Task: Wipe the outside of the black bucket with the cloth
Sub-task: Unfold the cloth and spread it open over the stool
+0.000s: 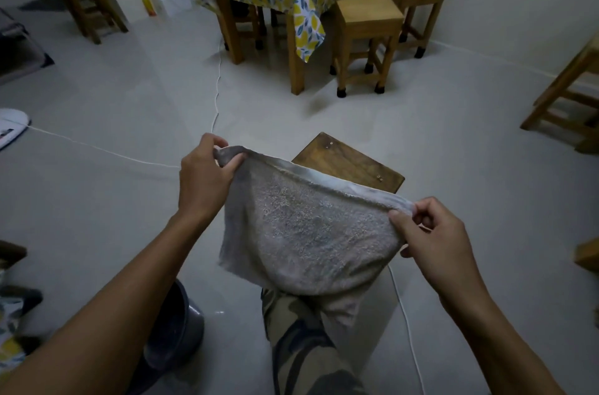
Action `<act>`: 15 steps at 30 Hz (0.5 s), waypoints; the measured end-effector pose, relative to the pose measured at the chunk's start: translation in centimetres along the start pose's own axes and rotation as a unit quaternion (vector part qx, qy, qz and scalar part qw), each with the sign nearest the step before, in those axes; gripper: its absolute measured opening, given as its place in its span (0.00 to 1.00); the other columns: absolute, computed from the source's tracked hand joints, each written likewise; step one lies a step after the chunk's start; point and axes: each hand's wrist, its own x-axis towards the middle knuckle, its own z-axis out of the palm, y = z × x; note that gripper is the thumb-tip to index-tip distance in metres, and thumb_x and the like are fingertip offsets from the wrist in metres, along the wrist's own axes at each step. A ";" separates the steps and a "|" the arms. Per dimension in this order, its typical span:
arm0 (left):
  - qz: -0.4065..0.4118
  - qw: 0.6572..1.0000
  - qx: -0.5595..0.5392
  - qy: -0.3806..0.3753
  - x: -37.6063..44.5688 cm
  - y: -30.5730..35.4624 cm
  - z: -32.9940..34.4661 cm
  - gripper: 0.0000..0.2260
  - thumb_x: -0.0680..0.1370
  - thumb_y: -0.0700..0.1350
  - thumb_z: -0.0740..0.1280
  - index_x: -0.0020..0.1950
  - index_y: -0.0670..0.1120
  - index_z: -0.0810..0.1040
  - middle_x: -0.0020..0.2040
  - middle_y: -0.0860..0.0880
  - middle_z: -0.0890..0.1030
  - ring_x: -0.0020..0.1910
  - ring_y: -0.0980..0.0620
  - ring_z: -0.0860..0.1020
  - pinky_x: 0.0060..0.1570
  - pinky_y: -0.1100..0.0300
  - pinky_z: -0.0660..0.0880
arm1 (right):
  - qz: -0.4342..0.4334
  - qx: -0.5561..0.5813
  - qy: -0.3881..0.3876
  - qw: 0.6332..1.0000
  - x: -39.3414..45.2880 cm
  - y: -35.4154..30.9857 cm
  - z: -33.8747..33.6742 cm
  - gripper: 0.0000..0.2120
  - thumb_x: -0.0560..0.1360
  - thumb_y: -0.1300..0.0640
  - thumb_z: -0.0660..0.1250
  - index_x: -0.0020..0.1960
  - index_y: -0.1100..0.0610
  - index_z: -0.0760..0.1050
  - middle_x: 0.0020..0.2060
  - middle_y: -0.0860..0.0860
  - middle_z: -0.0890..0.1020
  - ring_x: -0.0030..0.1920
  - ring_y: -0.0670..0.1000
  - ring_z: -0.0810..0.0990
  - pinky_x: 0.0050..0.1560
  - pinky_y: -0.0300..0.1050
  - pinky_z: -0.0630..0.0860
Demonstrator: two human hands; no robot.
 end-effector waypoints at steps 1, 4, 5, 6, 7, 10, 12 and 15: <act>0.005 1.000 0.001 -0.011 1.7 0.3 1.7 0.15 0.75 0.52 0.75 0.56 0.47 0.76 0.46 0.50 0.79 0.42 0.48 0.80 0.38 0.56 0.78 | 0.005 0.007 0.010 1.000 1.6 0.5 0.0 0.08 0.78 0.51 0.71 0.44 0.54 0.76 0.37 0.51 0.82 0.38 0.56 0.82 0.36 0.56 0.83; 0.004 0.999 -0.010 -0.045 7.0 1.2 7.4 0.16 0.74 0.51 0.77 0.54 0.46 0.76 0.46 0.50 0.79 0.44 0.49 0.78 0.42 0.58 0.75 | 0.048 0.013 0.039 0.998 7.4 3.2 0.6 0.09 0.79 0.53 0.71 0.45 0.57 0.75 0.37 0.51 0.79 0.37 0.51 0.79 0.33 0.47 0.80; 0.001 0.998 -0.024 -0.062 8.5 1.3 9.6 0.15 0.73 0.50 0.78 0.53 0.46 0.76 0.46 0.49 0.79 0.45 0.49 0.79 0.43 0.57 0.76 | 0.071 0.017 0.052 0.996 9.5 4.4 1.0 0.09 0.78 0.53 0.72 0.44 0.57 0.75 0.36 0.50 0.77 0.37 0.50 0.78 0.33 0.46 0.79; -0.005 0.996 -0.038 -0.083 9.7 1.5 12.0 0.15 0.73 0.48 0.78 0.53 0.46 0.77 0.47 0.48 0.80 0.46 0.48 0.79 0.45 0.55 0.78 | 0.096 0.021 0.067 0.993 11.5 5.8 1.3 0.09 0.77 0.54 0.72 0.44 0.57 0.74 0.36 0.51 0.76 0.37 0.51 0.77 0.33 0.46 0.79; -0.014 0.994 -0.048 -0.101 10.5 1.4 14.2 0.14 0.73 0.47 0.78 0.53 0.45 0.77 0.48 0.47 0.81 0.47 0.47 0.80 0.46 0.53 0.80 | 0.122 0.025 0.078 0.989 13.1 7.1 1.7 0.09 0.77 0.55 0.73 0.43 0.56 0.74 0.36 0.51 0.76 0.37 0.52 0.77 0.33 0.46 0.79; -0.040 0.990 -0.065 -0.119 11.1 0.4 19.3 0.13 0.74 0.43 0.77 0.53 0.45 0.77 0.52 0.44 0.81 0.50 0.46 0.79 0.47 0.57 0.75 | 0.182 0.025 0.101 0.978 16.6 10.5 2.5 0.09 0.76 0.56 0.73 0.43 0.57 0.74 0.37 0.53 0.77 0.38 0.53 0.77 0.33 0.45 0.79; -0.049 0.989 -0.076 -0.119 11.0 -0.4 21.6 0.13 0.74 0.42 0.77 0.54 0.45 0.76 0.53 0.43 0.80 0.52 0.46 0.79 0.48 0.58 0.74 | 0.198 0.008 0.103 0.975 17.7 11.8 2.9 0.09 0.76 0.55 0.72 0.45 0.59 0.75 0.39 0.53 0.77 0.39 0.52 0.78 0.33 0.44 0.79; -0.050 0.986 -0.096 -0.126 11.6 -1.0 23.8 0.14 0.75 0.43 0.76 0.57 0.45 0.75 0.55 0.44 0.79 0.52 0.48 0.78 0.47 0.62 0.73 | 0.199 -0.006 0.115 0.973 18.8 13.3 3.2 0.09 0.77 0.54 0.72 0.47 0.58 0.75 0.40 0.54 0.78 0.39 0.52 0.78 0.32 0.43 0.78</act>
